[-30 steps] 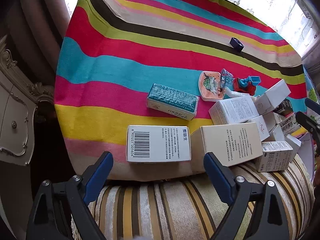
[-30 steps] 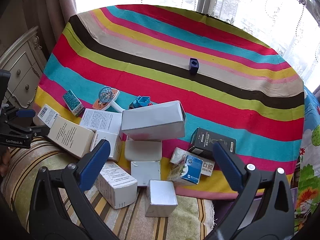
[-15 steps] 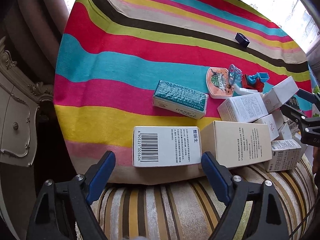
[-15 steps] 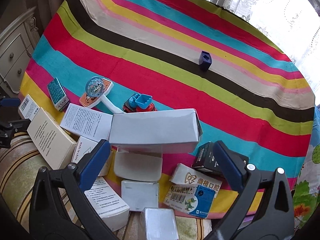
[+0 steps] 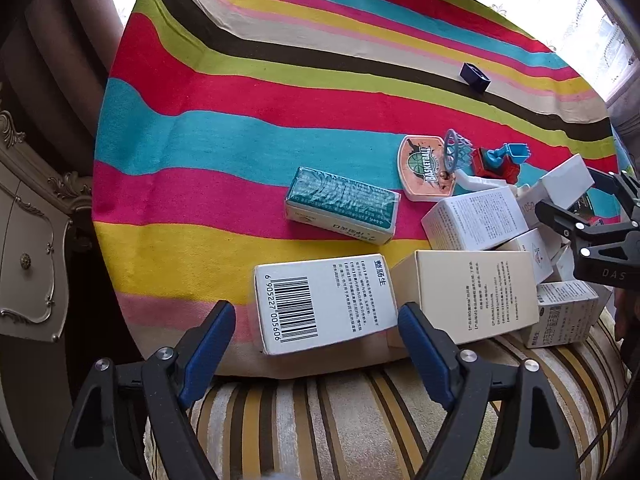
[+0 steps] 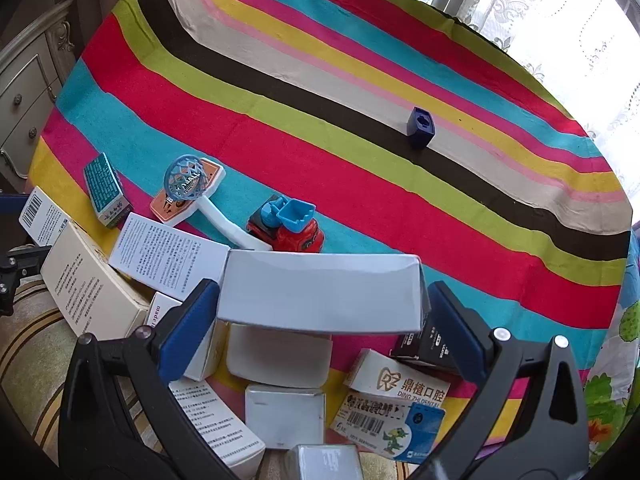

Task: Organize rigid objects
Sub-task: 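Grasp the barcode-printed white box with the left gripper while the right gripper grasps a plain white box, then carry both held boxes over to the open purple storage box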

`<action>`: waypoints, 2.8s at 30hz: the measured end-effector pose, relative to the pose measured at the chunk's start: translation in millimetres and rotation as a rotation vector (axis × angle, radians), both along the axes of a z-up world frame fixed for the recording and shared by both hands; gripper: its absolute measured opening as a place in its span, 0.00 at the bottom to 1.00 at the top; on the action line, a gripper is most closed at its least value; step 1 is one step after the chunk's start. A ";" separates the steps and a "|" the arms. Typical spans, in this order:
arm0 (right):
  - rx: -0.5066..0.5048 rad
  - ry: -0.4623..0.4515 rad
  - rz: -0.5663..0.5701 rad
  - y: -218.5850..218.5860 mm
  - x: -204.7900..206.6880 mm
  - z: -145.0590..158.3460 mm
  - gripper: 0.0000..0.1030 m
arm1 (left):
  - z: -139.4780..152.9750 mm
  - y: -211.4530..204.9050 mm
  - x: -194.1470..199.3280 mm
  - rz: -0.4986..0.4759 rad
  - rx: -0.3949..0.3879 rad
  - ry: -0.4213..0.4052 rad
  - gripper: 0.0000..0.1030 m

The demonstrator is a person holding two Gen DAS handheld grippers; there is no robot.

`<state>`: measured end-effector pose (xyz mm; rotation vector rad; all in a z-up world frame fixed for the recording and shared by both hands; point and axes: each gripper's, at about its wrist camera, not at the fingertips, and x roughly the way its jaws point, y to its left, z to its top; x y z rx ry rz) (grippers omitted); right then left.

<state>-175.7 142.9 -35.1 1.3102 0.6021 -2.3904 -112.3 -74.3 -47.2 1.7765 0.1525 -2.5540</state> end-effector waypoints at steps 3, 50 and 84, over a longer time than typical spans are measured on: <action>-0.012 -0.008 0.001 -0.9 0.5 -2.4 0.98 | 0.4 3.2 0.9 -0.005 0.002 0.008 0.74; -0.357 0.140 -0.313 174.6 142.6 60.2 0.91 | 93.7 -27.4 160.4 0.315 0.113 0.497 0.73; -0.388 0.156 -0.640 284.2 170.0 48.1 0.91 | 111.2 238.1 44.6 -0.484 0.306 0.428 0.73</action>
